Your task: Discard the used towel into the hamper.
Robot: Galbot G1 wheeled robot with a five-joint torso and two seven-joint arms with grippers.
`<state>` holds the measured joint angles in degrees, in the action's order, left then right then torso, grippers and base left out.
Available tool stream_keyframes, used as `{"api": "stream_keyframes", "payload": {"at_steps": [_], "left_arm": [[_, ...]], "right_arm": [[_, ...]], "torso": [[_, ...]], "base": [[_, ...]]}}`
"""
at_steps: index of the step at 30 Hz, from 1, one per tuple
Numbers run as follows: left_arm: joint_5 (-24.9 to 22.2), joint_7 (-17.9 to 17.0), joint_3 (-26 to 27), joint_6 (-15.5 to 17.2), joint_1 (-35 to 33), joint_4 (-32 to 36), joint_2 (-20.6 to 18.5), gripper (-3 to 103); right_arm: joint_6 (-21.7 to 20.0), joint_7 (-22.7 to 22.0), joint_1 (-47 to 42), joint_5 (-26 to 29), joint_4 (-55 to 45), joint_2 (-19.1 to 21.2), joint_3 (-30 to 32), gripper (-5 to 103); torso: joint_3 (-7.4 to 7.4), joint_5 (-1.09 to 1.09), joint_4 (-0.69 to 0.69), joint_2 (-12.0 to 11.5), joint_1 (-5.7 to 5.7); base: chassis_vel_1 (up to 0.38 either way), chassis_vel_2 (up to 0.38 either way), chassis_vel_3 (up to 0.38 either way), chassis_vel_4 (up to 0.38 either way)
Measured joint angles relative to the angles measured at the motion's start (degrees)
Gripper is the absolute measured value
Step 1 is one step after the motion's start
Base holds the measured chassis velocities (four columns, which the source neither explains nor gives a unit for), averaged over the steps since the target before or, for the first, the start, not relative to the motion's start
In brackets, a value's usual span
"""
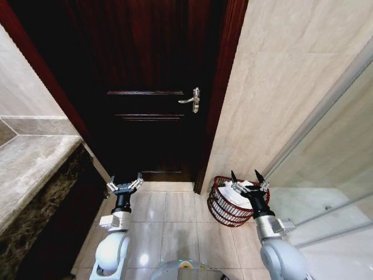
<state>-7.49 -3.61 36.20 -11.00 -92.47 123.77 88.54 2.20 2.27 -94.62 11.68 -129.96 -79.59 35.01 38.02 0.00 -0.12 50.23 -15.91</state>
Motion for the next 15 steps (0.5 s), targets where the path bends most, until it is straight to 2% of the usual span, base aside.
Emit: {"api": "stream_keyframes", "payload": {"at_steps": [15], "left_arm": [[-0.04,0.02,-0.05,0.89,-0.02,0.51,0.33,100]], "right_arm": [[0.64,0.16,-0.65,-0.04,0.06,0.09,-0.07,100]], "torso": [[2.22,0.0,0.0,4.0,-1.77]], "base": [[0.0,0.0,0.0,0.0]]}}
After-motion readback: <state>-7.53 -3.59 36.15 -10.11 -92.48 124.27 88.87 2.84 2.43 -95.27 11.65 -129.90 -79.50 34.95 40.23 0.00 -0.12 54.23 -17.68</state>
